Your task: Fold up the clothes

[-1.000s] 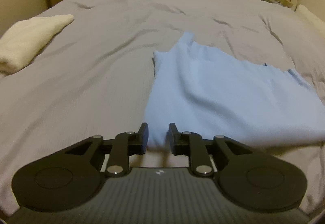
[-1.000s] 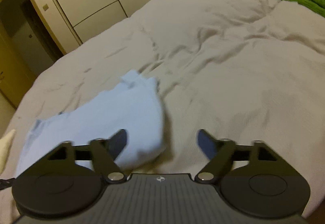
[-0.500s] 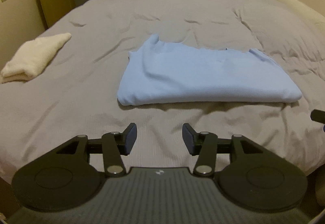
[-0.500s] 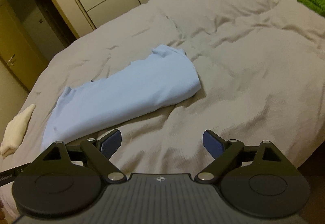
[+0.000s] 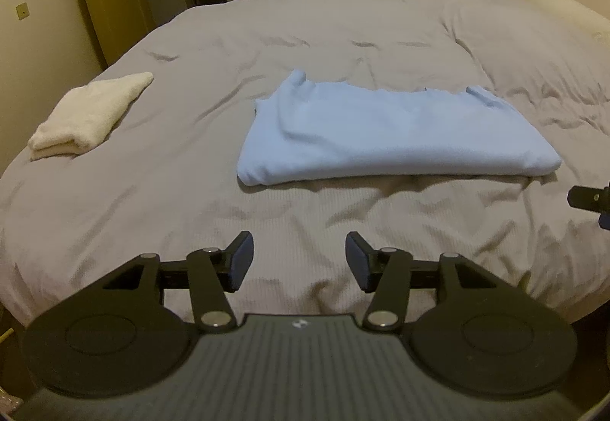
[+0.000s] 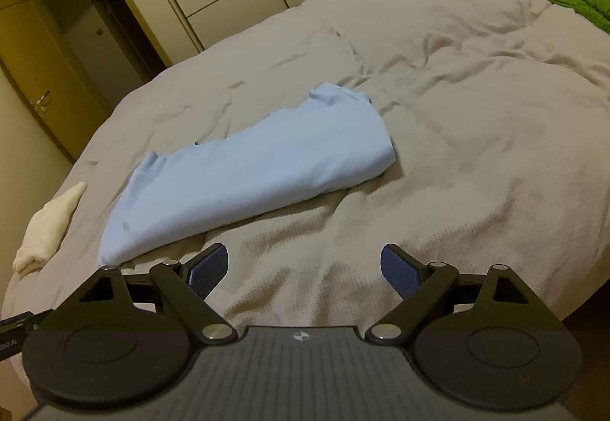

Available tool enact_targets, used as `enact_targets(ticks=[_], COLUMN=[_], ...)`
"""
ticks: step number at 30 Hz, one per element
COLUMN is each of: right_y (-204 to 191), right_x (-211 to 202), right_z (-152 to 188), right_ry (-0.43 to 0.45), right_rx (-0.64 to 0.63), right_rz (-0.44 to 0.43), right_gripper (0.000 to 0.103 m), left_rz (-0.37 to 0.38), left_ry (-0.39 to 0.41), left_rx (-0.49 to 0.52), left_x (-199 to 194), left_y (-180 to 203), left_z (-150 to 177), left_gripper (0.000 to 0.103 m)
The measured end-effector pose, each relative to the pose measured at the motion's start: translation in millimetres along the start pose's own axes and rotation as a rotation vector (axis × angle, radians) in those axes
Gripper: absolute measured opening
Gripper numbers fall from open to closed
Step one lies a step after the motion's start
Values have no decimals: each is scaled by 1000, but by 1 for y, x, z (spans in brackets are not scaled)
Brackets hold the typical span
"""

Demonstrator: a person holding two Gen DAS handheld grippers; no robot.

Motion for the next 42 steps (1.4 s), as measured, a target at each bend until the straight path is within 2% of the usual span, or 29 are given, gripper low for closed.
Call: enact_targets(ticks=[4, 11, 18, 29, 31, 35, 37, 38, 41, 42], right_y=[2, 6, -2, -4, -1, 15, 29, 35, 49, 51], right_x=[2, 11, 24, 41, 43, 51, 59, 64, 81, 87], right_z=[0, 0, -3, -6, -7, -14, -16, -18, -24, -26], right_ry=[0, -6, -27, -53, -45, -31, -38, -35, -37, -41], right_rx=[20, 46, -1, -23, 10, 240, 403, 485, 664, 696], right_rz=[5, 75, 120, 130, 101, -57, -147, -198, -302, -314], right_gripper=[89, 89, 89, 89, 89, 90, 89, 87, 69, 68], left_rz=[26, 74, 90, 101, 109, 129, 142, 148, 166, 171], left_ry=[-10, -37, -71, -80, -80, -72, -64, -60, -41, -31], left_rx=[21, 23, 0, -7, -9, -19, -17, -16, -15, -13], left_x=[10, 38, 58, 73, 76, 85, 90, 92, 102, 106], left_y=[0, -3, -8, -11, -13, -19, -21, -21, -23, -24], left_z=[-2, -7, -5, -9, -10, -15, -20, -22, -33, -38], left_gripper=[49, 49, 50, 51, 51, 52, 52, 52, 50, 49])
Point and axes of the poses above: each gripper's, at about its wrist camera, not at the fingertips, and x roughly the way its jaws point, y to its right, z to its underside, the point moved 9 cm from there along x, roughly the way its jaws point, and after that the axes turned 7 degrees about z, right-handed, at the moved point
